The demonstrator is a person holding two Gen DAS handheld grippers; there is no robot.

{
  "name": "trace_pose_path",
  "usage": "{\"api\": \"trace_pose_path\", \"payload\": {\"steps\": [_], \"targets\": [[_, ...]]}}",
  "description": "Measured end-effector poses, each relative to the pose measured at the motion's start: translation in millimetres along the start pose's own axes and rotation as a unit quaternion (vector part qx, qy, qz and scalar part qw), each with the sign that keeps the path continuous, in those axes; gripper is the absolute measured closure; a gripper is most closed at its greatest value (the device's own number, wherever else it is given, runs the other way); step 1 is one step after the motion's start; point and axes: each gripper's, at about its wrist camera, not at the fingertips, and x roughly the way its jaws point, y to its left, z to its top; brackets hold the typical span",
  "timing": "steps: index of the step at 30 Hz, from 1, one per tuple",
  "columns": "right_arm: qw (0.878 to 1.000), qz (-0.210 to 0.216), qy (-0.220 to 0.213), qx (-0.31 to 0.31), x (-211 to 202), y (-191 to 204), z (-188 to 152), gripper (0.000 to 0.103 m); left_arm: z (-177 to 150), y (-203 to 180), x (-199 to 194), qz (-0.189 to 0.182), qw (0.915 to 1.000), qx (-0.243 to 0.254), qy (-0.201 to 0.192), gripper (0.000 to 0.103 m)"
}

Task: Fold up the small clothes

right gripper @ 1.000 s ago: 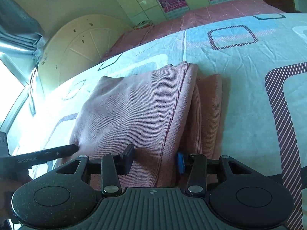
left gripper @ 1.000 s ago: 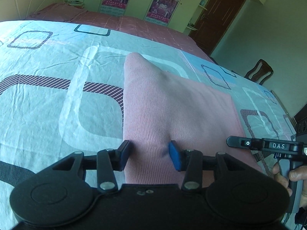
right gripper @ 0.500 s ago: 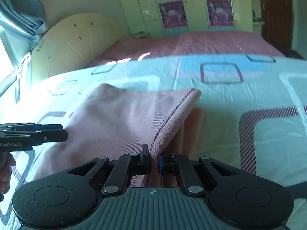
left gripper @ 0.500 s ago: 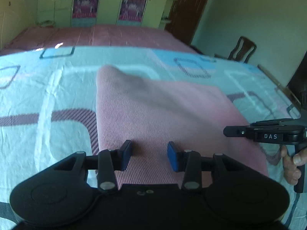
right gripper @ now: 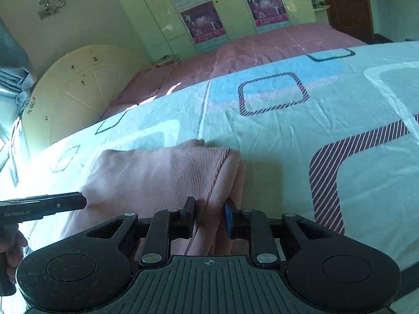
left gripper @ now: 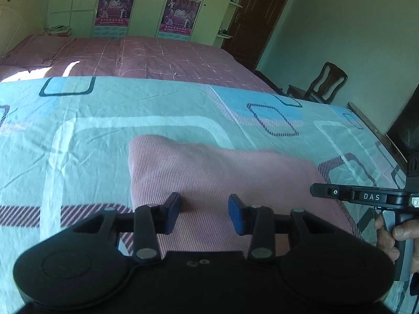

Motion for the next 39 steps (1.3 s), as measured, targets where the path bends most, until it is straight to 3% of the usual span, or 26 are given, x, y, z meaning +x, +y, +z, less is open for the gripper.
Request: {"api": "trace_pose_path", "payload": {"steps": [4,6,11,15,20,24,27,32,34,35,36,37,39], "targets": [[0.999,-0.032,0.011,-0.029,15.8,-4.6,5.1,0.082,12.4,11.6,28.7,0.028,0.9995,-0.003,0.014,0.064],[0.999,-0.033,0.016,-0.038,18.7,-6.1,1.7,0.083,10.3,19.7,43.4,0.025,0.9993,-0.017,0.023,0.062],[0.998,-0.04,0.017,-0.042,20.8,-8.0,-1.2,0.082,16.9,12.6,44.2,0.04,0.9988,-0.004,0.029,0.061],[0.998,-0.042,0.021,-0.041,3.8,-0.8,3.7,0.081,5.9,-2.6,11.9,0.048,0.9985,0.023,0.01,0.064],[0.996,0.003,0.002,-0.093,-43.7,32.1,-17.6,0.081,-37.4,-24.7,-40.4,0.041,0.9976,0.049,-0.024,0.064],[0.99,0.014,0.02,-0.138,-53.5,53.2,-43.4,0.082,-66.5,-36.3,-42.7,0.062,0.9954,0.072,-0.005,0.063],[0.979,-0.058,0.053,-0.19,-33.5,54.5,-62.7,0.092,-66.1,-40.9,-38.9,0.07,0.9954,0.065,-0.003,0.063],[0.979,-0.072,0.035,-0.189,-46.2,68.4,-57.8,0.091,-60.9,-52.3,-52.3,0.076,0.9938,0.081,0.009,0.065],[0.982,-0.051,0.017,-0.181,-66.1,73.8,-59.1,0.091,-71.7,-54.3,-70.2,0.073,0.9941,0.08,-0.001,0.065],[0.983,-0.049,0.019,-0.174,-72.2,75.4,-60.9,0.08,-79.3,-53.8,-80.3,0.074,0.994,0.079,-0.01,0.065],[0.984,-0.045,0.022,-0.172,-79.6,77.3,-65.2,0.059,-87.7,-52.7,-89.3,0.072,0.9947,0.072,-0.015,0.063],[0.984,-0.042,0.018,-0.173,-86.8,78.8,-70.8,0.053,-93.6,-50.7,-94.8,0.071,0.9953,0.064,-0.015,0.063],[0.987,-0.036,0.03,-0.152,-96.2,75.3,-79.0,0.051,-104.6,-47.7,-101.5,0.079,0.995,0.06,-0.013,0.064]]}}
